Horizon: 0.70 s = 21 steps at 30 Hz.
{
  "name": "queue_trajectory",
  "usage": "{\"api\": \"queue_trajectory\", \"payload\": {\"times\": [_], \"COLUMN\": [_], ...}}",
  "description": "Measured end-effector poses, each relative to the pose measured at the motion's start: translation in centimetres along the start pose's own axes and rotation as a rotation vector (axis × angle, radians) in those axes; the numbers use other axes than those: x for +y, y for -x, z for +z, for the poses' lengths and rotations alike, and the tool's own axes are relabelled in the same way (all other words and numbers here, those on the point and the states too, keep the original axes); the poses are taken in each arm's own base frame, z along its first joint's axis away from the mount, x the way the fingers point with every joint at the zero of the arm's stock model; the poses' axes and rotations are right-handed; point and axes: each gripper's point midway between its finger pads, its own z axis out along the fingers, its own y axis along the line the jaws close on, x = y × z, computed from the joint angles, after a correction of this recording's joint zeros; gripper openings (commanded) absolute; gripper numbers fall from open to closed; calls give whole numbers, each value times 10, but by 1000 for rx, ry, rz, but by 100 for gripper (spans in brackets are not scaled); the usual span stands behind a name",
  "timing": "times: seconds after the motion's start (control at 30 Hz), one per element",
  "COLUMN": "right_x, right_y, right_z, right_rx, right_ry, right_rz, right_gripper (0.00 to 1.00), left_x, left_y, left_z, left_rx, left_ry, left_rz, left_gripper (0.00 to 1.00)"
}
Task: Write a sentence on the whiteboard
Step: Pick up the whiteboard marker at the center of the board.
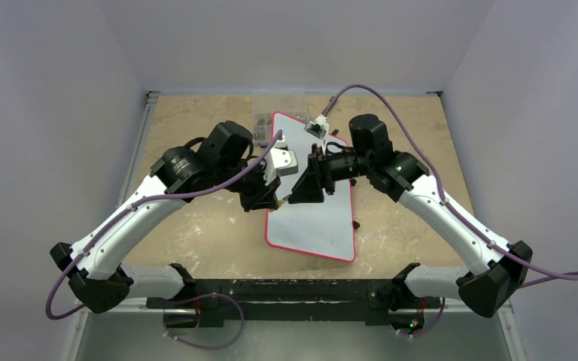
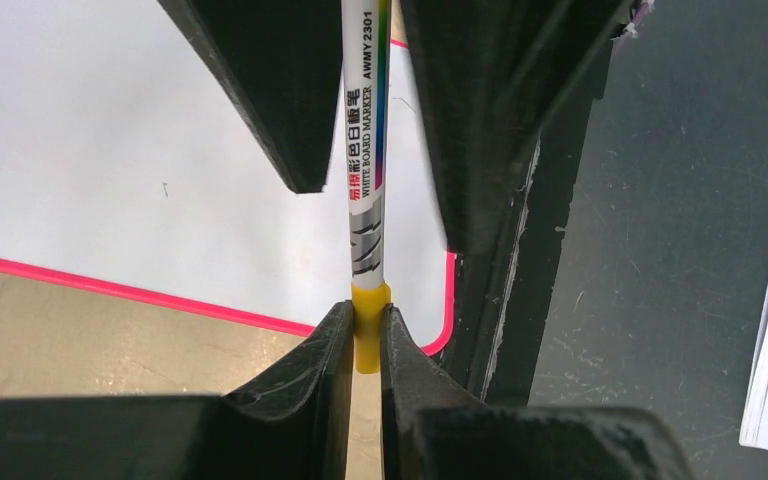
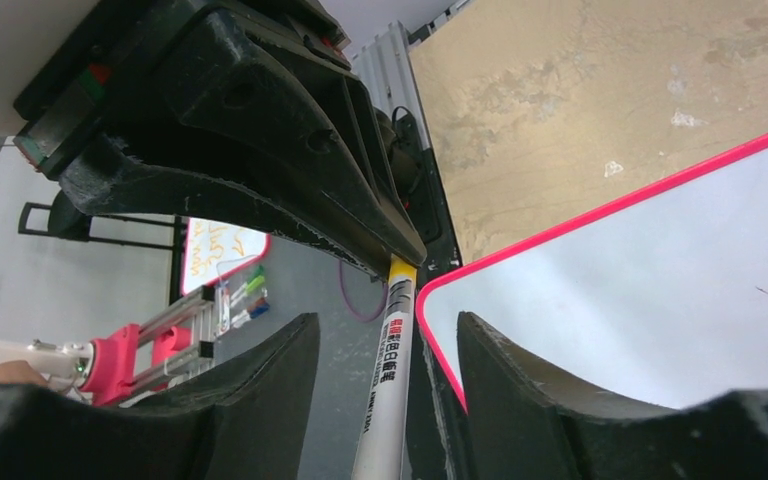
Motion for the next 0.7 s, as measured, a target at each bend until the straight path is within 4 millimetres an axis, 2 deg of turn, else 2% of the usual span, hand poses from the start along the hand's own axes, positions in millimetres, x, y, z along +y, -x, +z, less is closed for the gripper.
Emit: {"api": "queue_trajectory", "payload": {"times": [0.2, 0.7], "right_x": [-1, -5], "right_y": [-2, -3], "right_z": [0, 2], "right_rx": [6, 21], "right_ry": [-3, -7], "right_rz": [-2, 6], "right_gripper": [36, 33], "left_x": [0, 3], "left_y": [0, -3], "left_z": [0, 7], "left_rx": [1, 20], "left_ry": [0, -6], "left_rz": [0, -11], "left_gripper": [0, 0]}}
